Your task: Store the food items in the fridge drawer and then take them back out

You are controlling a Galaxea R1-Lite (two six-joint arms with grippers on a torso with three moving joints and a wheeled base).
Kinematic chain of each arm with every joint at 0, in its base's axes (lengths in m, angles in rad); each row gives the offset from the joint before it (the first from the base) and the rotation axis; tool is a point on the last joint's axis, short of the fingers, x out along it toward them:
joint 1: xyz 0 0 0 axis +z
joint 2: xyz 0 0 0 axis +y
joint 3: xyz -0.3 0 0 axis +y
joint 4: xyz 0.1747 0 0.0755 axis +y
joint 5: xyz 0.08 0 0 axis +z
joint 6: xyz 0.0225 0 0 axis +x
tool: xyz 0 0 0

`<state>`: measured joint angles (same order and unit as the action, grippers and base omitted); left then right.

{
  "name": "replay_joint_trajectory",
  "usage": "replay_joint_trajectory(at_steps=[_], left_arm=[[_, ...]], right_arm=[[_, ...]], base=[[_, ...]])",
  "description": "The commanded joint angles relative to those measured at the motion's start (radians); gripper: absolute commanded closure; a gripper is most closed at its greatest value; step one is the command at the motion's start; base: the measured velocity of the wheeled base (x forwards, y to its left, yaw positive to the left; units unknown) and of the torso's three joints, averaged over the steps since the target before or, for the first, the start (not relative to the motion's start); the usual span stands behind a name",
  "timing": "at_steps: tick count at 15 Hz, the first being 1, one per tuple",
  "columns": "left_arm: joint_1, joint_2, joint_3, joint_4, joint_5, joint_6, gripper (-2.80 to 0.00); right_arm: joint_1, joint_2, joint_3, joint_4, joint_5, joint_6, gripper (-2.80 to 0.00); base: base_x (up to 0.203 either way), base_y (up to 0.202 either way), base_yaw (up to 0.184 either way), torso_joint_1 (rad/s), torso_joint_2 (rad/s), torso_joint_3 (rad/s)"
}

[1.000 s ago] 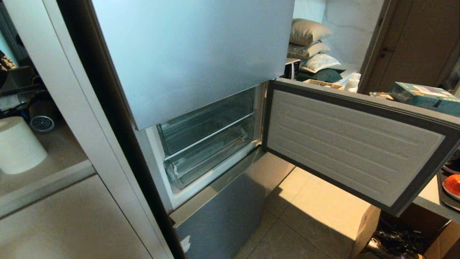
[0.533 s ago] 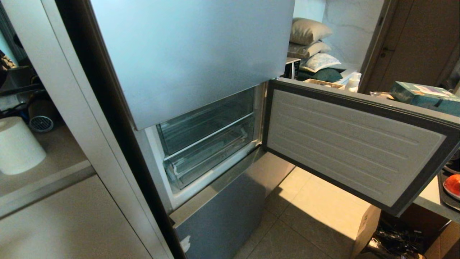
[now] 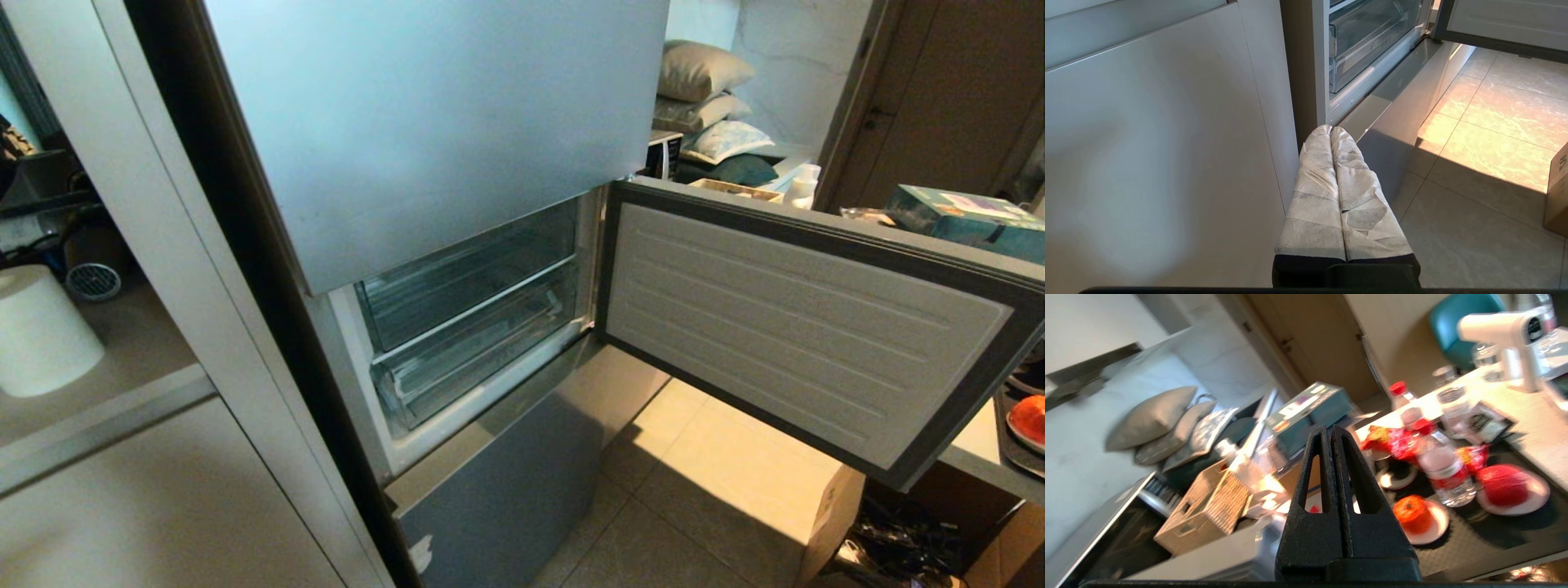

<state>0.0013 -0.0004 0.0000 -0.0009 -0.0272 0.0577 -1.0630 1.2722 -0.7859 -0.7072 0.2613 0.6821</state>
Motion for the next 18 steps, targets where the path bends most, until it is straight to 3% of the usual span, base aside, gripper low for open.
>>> replay_joint_trajectory(at_steps=[1, 3, 6, 8, 15, 18], left_arm=[[0.000, -0.001, 0.002, -0.001, 0.000, 0.001, 0.00], [0.000, -0.001, 0.002, 0.000, 0.000, 0.001, 0.00], [0.000, -0.001, 0.002, -0.001, 0.000, 0.001, 0.00], [0.000, -0.001, 0.002, -0.001, 0.000, 0.001, 0.00], [0.000, -0.001, 0.002, -0.001, 0.000, 0.001, 0.00], [0.000, -0.001, 0.002, -0.001, 0.000, 0.001, 0.00]], right_arm=[[-0.065, 0.105, -0.020, -0.004, 0.046, 0.008, 0.00], [-0.073, 0.209, -0.021, -0.018, 0.067, 0.032, 0.00], [-0.057, 0.370, -0.043, -0.067, 0.085, 0.165, 0.00], [0.012, 0.450, -0.072, -0.076, 0.090, 0.270, 0.00], [0.232, 0.643, -0.230, -0.080, 0.093, 0.503, 0.00], [0.307, 0.711, -0.290, -0.080, 0.095, 0.537, 0.00]], base=[[0.000, 0.000, 0.000, 0.000, 0.00, 0.000], [0.000, 0.000, 0.000, 0.000, 0.00, 0.000], [0.000, 0.000, 0.000, 0.000, 0.00, 0.000], [0.000, 0.000, 0.000, 0.000, 0.00, 0.000], [0.000, 0.000, 0.000, 0.000, 0.00, 0.000], [0.000, 0.000, 0.000, 0.000, 0.00, 0.000]])
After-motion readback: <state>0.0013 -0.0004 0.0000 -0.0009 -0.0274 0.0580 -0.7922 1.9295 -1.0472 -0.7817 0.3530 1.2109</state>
